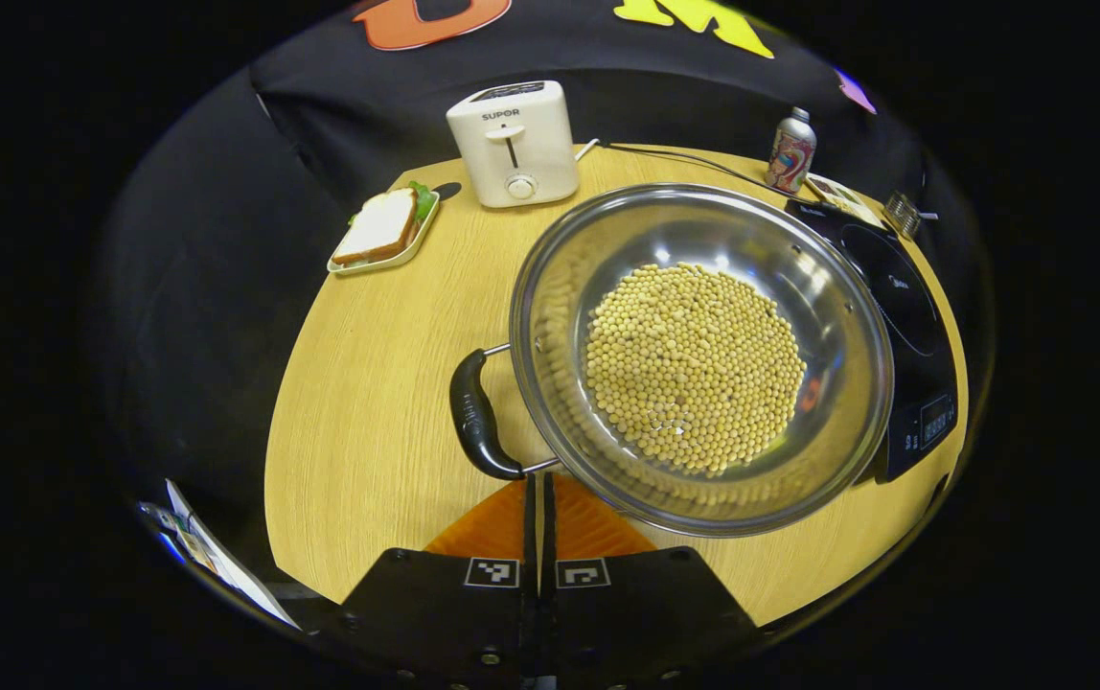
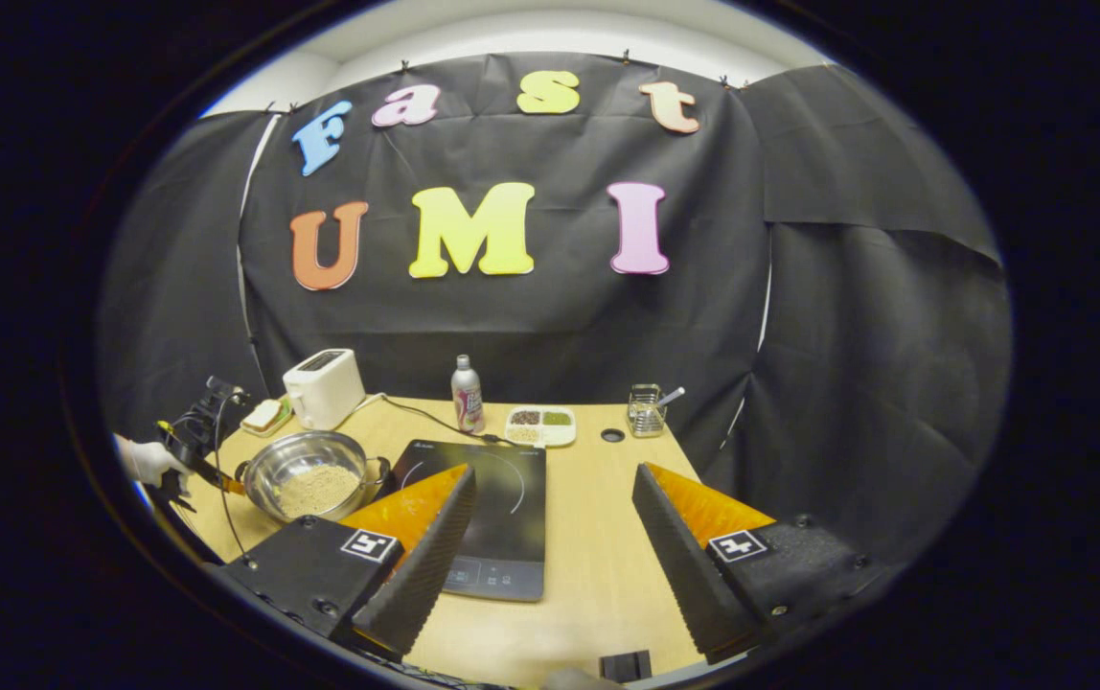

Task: First push the handle of the pot to place it horizontally, then grasp the pot with both hands and set it on the induction cooktop.

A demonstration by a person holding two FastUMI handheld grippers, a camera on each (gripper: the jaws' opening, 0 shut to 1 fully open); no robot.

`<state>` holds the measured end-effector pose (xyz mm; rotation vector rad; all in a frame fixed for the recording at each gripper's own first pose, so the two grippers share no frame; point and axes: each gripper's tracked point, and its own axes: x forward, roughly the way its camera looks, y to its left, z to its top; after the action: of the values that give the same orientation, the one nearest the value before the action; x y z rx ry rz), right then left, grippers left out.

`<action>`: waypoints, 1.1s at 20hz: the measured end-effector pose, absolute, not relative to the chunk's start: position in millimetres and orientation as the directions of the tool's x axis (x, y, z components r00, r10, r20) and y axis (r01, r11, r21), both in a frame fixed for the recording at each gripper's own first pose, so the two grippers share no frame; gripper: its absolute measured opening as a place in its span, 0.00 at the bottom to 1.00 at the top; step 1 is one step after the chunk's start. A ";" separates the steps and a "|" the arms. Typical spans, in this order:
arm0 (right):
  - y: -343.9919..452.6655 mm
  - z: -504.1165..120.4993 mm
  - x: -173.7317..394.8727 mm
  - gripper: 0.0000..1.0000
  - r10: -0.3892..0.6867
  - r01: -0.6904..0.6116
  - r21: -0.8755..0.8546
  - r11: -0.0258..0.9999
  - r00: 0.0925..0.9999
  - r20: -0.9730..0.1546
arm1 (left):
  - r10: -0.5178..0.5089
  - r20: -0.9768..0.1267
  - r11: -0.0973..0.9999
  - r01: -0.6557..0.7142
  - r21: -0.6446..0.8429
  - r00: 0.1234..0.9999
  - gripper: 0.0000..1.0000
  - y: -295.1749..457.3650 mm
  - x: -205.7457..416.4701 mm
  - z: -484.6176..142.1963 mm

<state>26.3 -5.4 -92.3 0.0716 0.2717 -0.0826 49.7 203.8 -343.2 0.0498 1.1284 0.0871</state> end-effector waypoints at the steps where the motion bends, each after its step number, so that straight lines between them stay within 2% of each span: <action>1: -3.9 -92.7 26.6 1.00 -0.070 0.088 0.055 0.995 0.960 -0.273 | 0.092 -0.899 0.996 -0.053 0.077 0.428 0.00 205.5 53.5 -343.8; 5: -0.8 -93.4 28.5 1.00 -0.068 0.085 0.049 0.995 0.958 -0.279 | 0.097 -0.898 0.995 -0.078 0.070 0.430 0.00 213.8 62.8 -344.8; 6: -0.3 -93.8 29.2 1.00 -0.067 0.084 0.051 0.995 0.957 -0.283 | 0.099 -0.897 0.994 -0.083 0.070 0.430 0.10 216.1 65.6 -344.5; 7: 1.0 -93.8 29.5 1.00 -0.064 0.083 0.056 0.995 0.957 -0.284 | 0.102 -0.897 0.994 -0.087 0.071 0.429 0.00 219.5 68.8 -345.7; 9: 3.3 -93.0 30.8 1.00 -0.062 0.081 0.059 0.995 0.957 -0.283 | 0.101 -0.895 0.993 -0.094 0.067 0.435 0.00 221.7 73.8 -346.5; 10: 3.8 -92.7 30.6 1.00 -0.062 0.081 0.056 0.995 0.957 -0.284 | 0.102 -0.894 0.993 -0.096 0.066 0.435 0.10 224.2 76.1 -347.4; 11: 5.5 -94.2 30.3 1.00 -0.060 0.079 0.053 0.996 0.956 -0.286 | 0.104 -0.893 0.993 -0.097 0.068 0.437 0.10 226.8 79.3 -346.6; 12: 5.6 -95.5 30.3 1.00 -0.060 0.077 0.048 0.996 0.955 -0.290 | 0.107 -0.894 0.993 -0.096 0.073 0.435 0.00 228.5 83.3 -347.2; 15: 6.7 -97.5 28.4 1.00 -0.062 0.078 0.042 0.996 0.951 -0.302 | 0.120 -0.892 0.991 -0.101 0.084 0.436 0.00 234.7 91.8 -347.6; 16: 6.7 -97.1 28.5 1.00 -0.064 0.079 0.040 0.996 0.951 -0.303 | 0.121 -0.892 0.991 -0.103 0.084 0.436 0.10 234.6 95.7 -347.9; 17: 6.9 -97.3 28.0 1.00 -0.065 0.081 0.039 0.996 0.950 -0.305 | 0.121 -0.892 0.991 -0.103 0.084 0.436 0.10 236.2 98.1 -347.8; 18: 7.7 -97.1 27.9 1.00 -0.064 0.080 0.038 0.996 0.950 -0.304 | 0.121 -0.891 0.991 -0.102 0.085 0.437 0.00 237.7 101.4 -347.4; 19: 8.4 -97.5 27.6 1.00 -0.066 0.080 0.035 0.996 0.951 -0.303 | 0.122 -0.892 0.991 -0.103 0.086 0.436 0.10 238.4 102.5 -347.7; 20: 9.1 -97.8 27.9 1.00 -0.067 0.081 0.034 0.996 0.950 -0.306 | 0.123 -0.890 0.991 -0.105 0.084 0.440 0.00 238.9 104.1 -346.9; 21: 10.6 -99.0 28.4 1.00 -0.065 0.081 0.038 0.996 0.949 -0.307 | 0.121 -0.889 0.991 -0.107 0.081 0.441 0.00 240.1 104.2 -347.3; 22: 13.9 -99.7 29.1 1.00 -0.059 0.076 0.044 0.996 0.949 -0.311 | 0.116 -0.888 0.991 -0.107 0.076 0.445 0.10 238.9 103.7 -346.7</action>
<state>29.1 13.9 -99.7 0.0553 0.3150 -0.0685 103.7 238.9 -346.7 0.0093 1.1013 0.1386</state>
